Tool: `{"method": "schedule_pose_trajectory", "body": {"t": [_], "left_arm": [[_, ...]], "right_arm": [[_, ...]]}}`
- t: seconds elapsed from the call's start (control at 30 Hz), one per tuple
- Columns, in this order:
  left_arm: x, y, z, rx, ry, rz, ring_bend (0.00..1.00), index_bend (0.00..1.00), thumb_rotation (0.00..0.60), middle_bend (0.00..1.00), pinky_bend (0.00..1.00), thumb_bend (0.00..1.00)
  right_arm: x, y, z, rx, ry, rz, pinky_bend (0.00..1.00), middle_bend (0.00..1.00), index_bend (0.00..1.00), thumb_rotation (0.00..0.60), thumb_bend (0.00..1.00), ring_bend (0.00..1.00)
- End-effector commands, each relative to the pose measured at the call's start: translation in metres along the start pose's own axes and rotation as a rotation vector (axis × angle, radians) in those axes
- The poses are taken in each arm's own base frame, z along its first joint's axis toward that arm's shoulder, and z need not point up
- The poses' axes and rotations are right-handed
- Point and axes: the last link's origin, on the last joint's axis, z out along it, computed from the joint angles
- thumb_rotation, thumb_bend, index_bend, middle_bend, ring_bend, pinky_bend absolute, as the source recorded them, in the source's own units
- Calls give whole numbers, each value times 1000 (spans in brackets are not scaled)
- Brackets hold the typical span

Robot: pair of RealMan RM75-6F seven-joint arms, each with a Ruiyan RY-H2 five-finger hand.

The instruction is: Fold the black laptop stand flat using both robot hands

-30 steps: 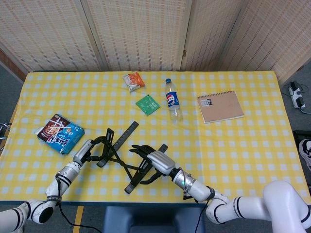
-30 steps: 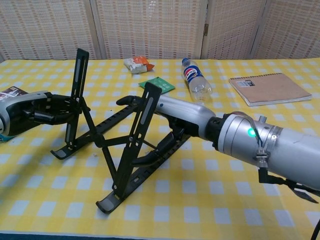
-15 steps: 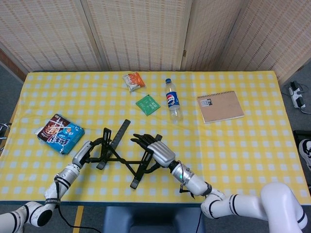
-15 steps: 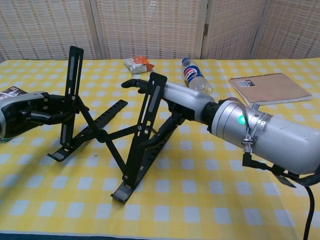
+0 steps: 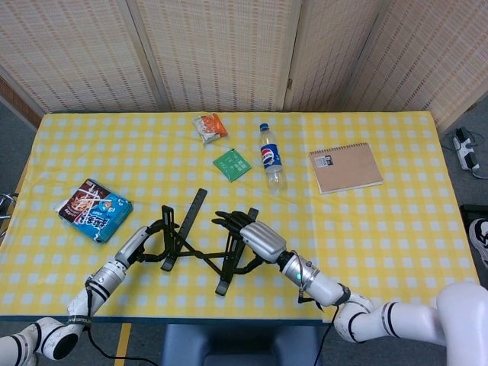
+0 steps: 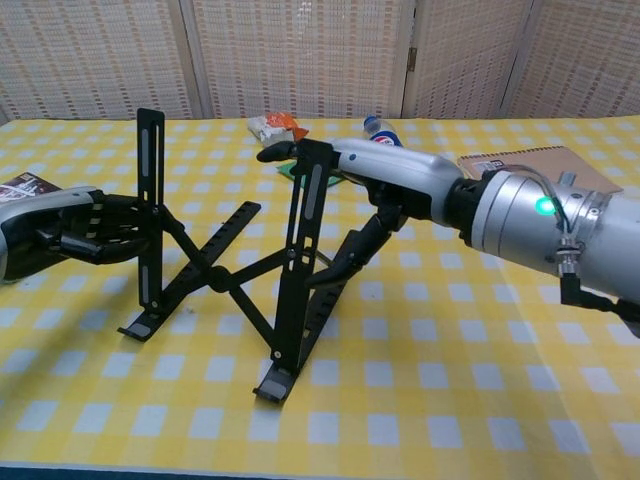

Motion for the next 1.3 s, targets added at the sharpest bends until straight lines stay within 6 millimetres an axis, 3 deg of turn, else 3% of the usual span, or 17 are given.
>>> {"method": "schedule_pose_trajectory", "body": {"t": [0.03,0.23,0.47,0.97,1.3], "left_arm": [[6,-3,-4,7,-21,69,5,346,600,185,0,499],[19,-8,-11,13,-30,183,0,275,600,145,0,498],[29,-15,-13,34,-20,279,0,270,600,142,0,499],[22,-25,-6,44,-72,345,0,453,600,142,0,499],[16,-27,-4,26,-57,326,2,488,600,150,0,499]], "right_arm": [[-5,-3,-8,18,-38,19,0,0,0,590,67,0],[-11,-9,-13,54,-88,39,0,0,0,589,68,0],[-17,-15,-14,83,-134,75,0,0,0,590,67,0],[-18,-23,-18,124,-161,110,0,0,0,590,67,0],[-18,-24,-15,123,-161,112,0,0,0,590,68,0]]}}
